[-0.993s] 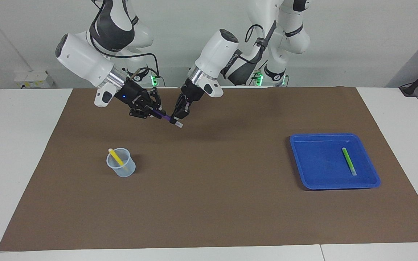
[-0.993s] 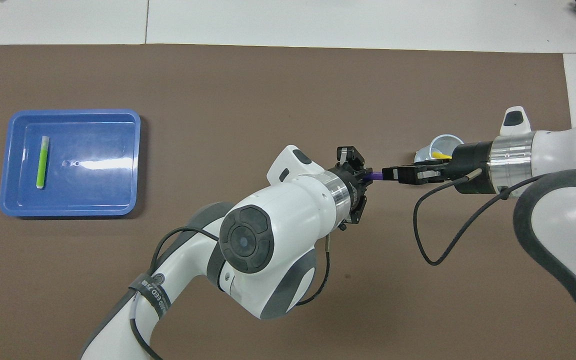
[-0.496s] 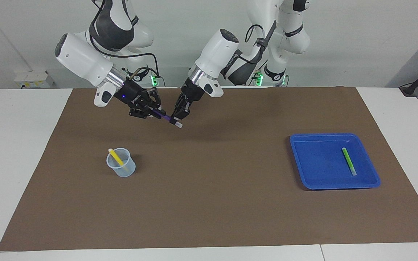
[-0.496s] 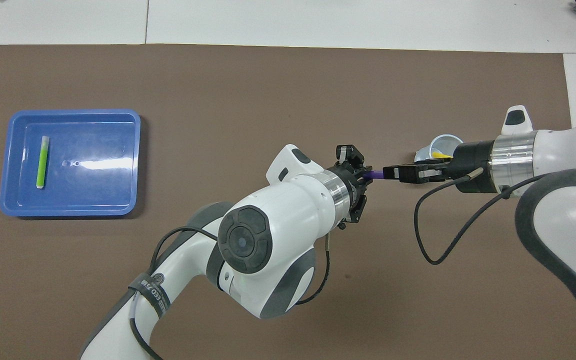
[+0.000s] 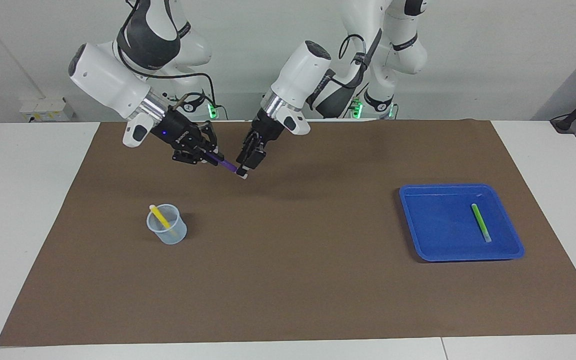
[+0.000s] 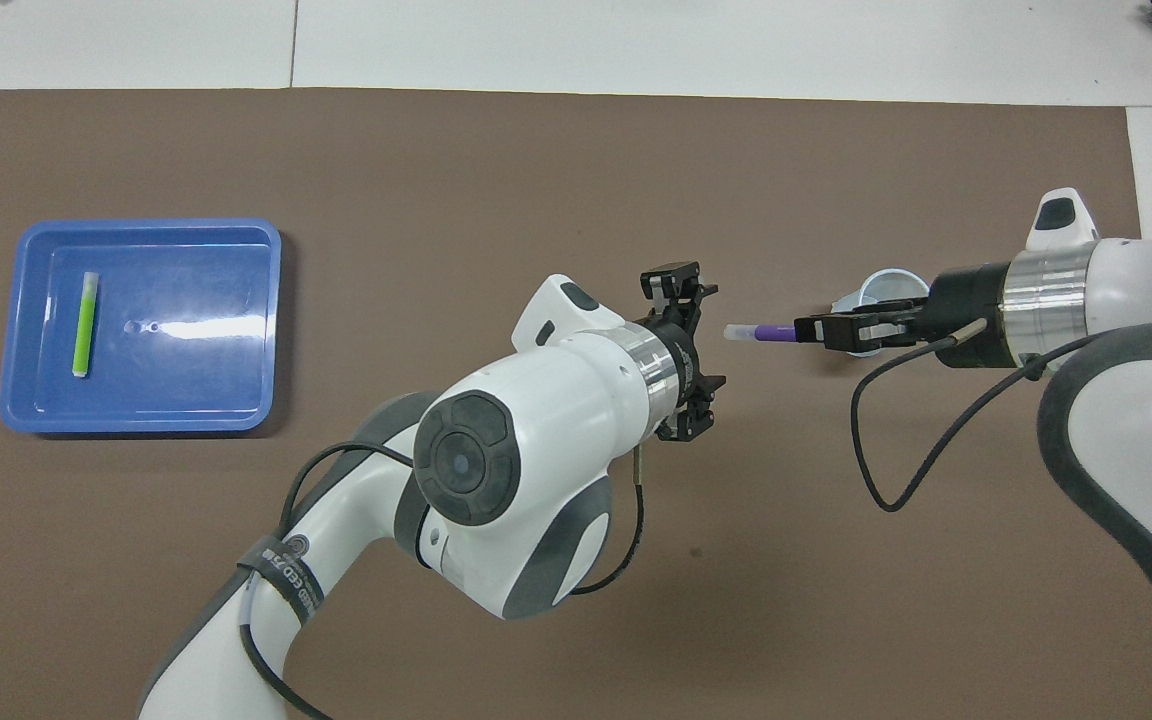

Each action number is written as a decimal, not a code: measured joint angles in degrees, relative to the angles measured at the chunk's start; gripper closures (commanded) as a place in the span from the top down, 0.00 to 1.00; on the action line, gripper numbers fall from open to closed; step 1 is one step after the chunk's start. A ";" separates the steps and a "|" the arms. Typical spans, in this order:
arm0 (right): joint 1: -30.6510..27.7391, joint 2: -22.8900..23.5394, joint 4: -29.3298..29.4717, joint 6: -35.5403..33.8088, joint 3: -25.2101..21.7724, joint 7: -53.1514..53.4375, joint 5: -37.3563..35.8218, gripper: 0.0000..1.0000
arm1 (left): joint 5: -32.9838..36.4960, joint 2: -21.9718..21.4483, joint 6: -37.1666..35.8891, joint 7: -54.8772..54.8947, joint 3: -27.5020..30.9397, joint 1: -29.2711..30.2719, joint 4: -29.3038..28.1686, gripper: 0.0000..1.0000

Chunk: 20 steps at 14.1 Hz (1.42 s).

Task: Transfer and insert pens with both arms
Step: 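Insert the purple pen into the cup while the left gripper returns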

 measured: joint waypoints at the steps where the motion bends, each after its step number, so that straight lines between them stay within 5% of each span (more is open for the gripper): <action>1: -0.06 0.28 0.32 0.00 -0.07 0.01 -2.69 0.00 | 0.13 -0.20 -3.02 0.21 0.18 1.25 0.16 0.90; 6: -1.44 0.98 0.95 0.19 -0.30 0.10 -19.87 0.00 | 4.45 -1.50 -13.51 4.08 0.51 8.92 2.73 0.88; 9: -3.32 1.86 1.03 1.02 -0.37 0.09 -26.98 0.00 | 4.55 -1.62 -15.31 9.76 0.57 12.71 2.72 1.00; 16: -4.75 6.75 1.06 5.55 -0.34 -0.04 -30.38 0.00 | 4.55 -1.62 -12.48 12.29 0.75 21.49 2.64 1.00; 18: -4.74 8.07 1.05 6.94 -0.21 -0.04 -30.38 0.16 | 4.61 -1.61 -10.95 14.07 0.78 23.89 2.65 1.00; 20: -4.73 9.23 1.03 8.47 -0.08 -0.03 -30.38 0.52 | 4.69 -1.61 -11.06 21.73 0.72 24.87 2.64 1.00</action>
